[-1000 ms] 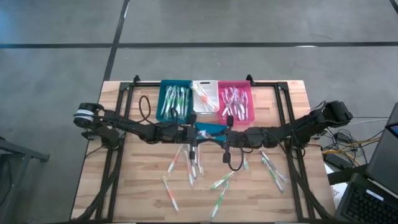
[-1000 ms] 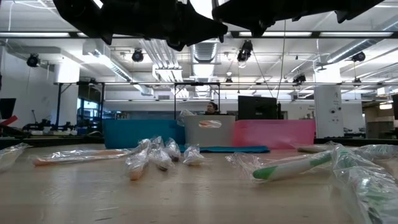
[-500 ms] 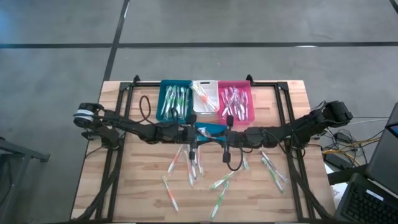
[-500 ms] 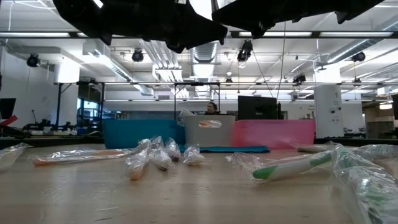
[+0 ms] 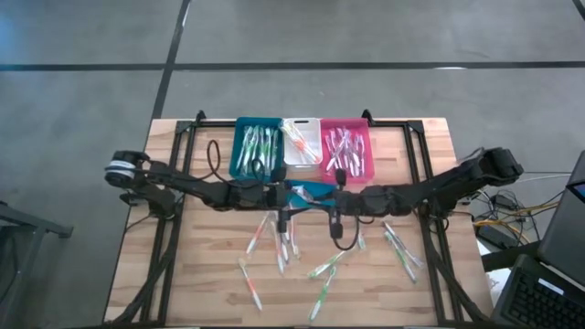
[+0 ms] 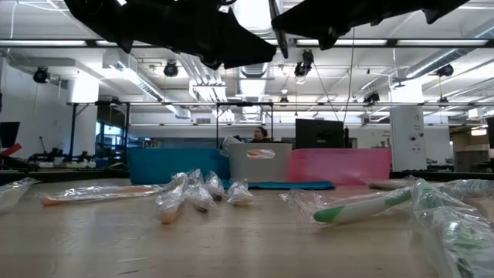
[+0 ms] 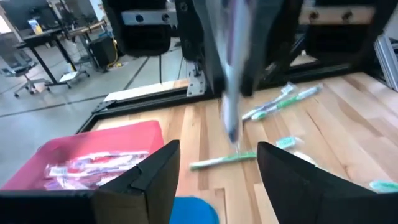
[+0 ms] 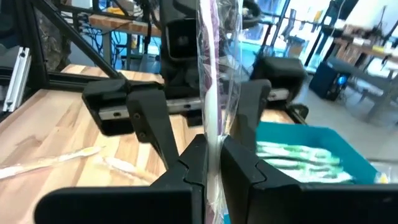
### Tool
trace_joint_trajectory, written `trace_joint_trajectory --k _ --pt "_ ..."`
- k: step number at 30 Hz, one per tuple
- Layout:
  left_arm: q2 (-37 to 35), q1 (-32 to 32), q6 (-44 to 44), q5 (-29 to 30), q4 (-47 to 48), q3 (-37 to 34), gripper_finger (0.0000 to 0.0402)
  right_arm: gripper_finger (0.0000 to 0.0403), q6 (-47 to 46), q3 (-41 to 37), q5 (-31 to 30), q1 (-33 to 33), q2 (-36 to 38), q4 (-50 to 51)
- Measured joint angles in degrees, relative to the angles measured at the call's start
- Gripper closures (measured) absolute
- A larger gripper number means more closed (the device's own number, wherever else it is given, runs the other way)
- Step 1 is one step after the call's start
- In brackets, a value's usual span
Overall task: Pick & Place Toothbrushes
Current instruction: Put the purple toothbrush into the pink bin
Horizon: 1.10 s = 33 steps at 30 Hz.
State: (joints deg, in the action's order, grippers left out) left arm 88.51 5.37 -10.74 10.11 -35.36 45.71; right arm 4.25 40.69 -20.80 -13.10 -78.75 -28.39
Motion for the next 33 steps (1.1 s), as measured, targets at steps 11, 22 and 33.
trace_joint_trajectory --k 11,22,33 --pt "-1.73 0.0 0.18 0.2 4.9 -0.02 0.0184 0.0384 -4.56 0.0 -9.28 0.59 7.56 17.46" --pt "-1.73 0.0 0.24 0.64 5.01 -0.09 0.0184 0.0383 -12.11 0.02 -9.78 14.64 10.16 30.33" --pt "-1.73 0.0 0.24 0.55 4.99 -0.09 0.0183 0.0383 -22.28 0.03 6.33 35.3 9.58 35.73"
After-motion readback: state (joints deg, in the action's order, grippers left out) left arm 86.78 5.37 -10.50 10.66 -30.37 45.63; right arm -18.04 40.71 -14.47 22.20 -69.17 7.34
